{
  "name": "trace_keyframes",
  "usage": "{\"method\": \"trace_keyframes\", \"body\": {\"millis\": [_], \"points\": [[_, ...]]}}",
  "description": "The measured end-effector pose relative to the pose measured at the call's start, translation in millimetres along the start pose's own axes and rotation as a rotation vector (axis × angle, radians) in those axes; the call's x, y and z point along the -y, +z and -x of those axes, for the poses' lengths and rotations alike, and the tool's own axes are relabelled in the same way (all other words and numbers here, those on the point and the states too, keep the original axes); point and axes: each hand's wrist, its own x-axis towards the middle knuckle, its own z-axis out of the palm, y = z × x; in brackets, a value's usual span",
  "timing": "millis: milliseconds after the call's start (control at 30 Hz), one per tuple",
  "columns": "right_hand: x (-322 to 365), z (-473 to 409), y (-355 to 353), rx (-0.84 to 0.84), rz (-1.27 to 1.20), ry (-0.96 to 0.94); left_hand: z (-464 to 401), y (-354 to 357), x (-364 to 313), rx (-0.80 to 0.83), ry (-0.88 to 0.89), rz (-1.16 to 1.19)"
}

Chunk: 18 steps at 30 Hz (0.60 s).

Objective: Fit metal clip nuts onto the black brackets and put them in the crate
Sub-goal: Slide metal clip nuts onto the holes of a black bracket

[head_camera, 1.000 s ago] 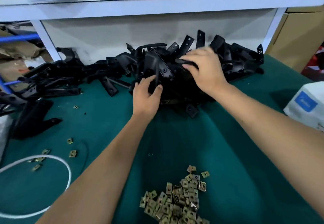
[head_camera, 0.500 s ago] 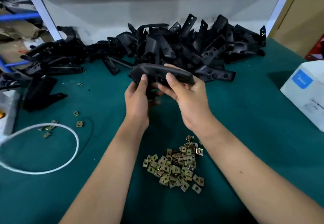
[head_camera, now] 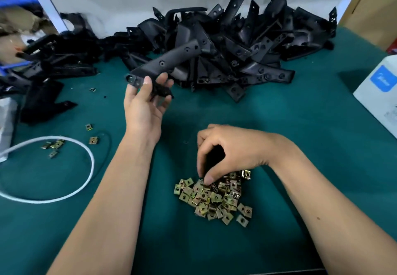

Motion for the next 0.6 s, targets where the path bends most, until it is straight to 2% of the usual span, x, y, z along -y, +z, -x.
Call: {"method": "trace_keyframes", "body": {"millis": [133,300,433,500,600], "points": [[0.5,-2.2,0.7,-0.011,-0.051,0.012,-1.3,3.5,6.4,-0.019,-0.11,-0.017],[-13.7,-5.8,0.2,-0.388,-0.347,0.042,4.6,10.0,14.7,-0.092,-0.118,-0.163],[-21.5,-10.8,6.2,-0.569,-0.462,0.066,4.3,4.8,11.8,0.028,-0.147,-0.219],[-23.5,-13.3,8.8,-0.618,-0.504,0.08,4.8,5.5,9.5,0.092,-0.183,-0.307],[-25.9,-15.3,10.5,-0.666,-0.589,0.084,6.2,4.4,9.2,0.127,-0.233,-0.289]]}}
